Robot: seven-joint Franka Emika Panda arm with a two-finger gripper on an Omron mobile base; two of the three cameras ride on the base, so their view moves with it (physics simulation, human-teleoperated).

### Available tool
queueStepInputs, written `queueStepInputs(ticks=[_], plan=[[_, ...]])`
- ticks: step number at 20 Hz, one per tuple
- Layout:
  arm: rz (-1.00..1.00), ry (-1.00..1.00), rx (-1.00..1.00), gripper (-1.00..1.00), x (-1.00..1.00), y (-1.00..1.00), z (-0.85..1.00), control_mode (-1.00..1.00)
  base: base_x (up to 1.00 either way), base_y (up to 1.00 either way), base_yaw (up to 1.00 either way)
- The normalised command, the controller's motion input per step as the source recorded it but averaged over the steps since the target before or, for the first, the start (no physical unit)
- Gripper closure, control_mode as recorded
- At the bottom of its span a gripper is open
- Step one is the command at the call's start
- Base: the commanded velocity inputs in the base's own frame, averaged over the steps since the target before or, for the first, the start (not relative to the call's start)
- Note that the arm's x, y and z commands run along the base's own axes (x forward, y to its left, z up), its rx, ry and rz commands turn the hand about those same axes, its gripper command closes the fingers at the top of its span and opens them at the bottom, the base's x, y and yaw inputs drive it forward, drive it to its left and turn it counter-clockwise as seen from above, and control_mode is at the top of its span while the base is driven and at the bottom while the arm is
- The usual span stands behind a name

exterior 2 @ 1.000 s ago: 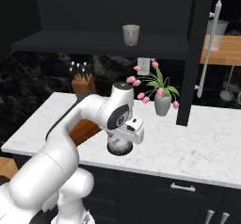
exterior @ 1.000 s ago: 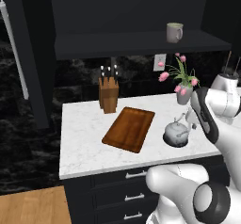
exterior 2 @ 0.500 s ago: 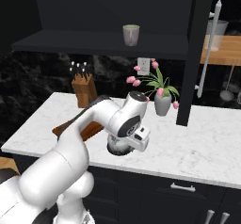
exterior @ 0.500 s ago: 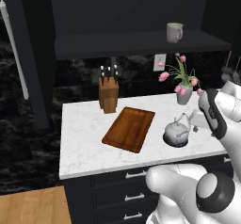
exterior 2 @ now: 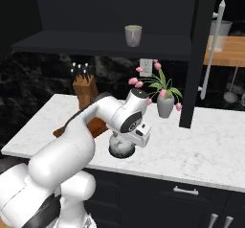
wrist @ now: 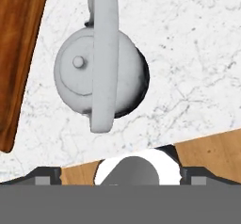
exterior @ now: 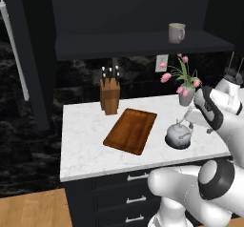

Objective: Pick the kettle from the counter and place it on the tray. Then pick the mug from the cabinet and place it on the tray. Then close the cabinet doors.

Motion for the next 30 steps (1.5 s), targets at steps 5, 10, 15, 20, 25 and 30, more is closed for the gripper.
queueStepInputs(ticks=[5, 10, 15, 20, 25, 30], plan=[[0.01, 0.0, 0.0, -1.0, 0.58, 0.04, -0.15, -1.0, 0.0, 0.0, 0.0], [0.06, 0.0, 0.0, -1.0, 0.43, 0.0, -0.19, -1.0, 0.0, 0.0, 0.0], [0.03, 0.0, 0.0, -1.0, 0.31, 0.12, -0.25, -1.0, 0.0, 0.0, 0.0], [0.01, -0.01, 0.0, -1.0, -0.12, 0.0, -0.13, -1.0, 0.0, 0.0, 0.0], [0.0, -0.1, 0.0, -1.0, -0.18, 0.04, -0.16, -1.0, 0.0, 0.0, 0.0], [0.02, -0.1, 0.0, -1.0, 0.0, 0.2, -0.08, -1.0, 0.0, 0.0, 0.0]])
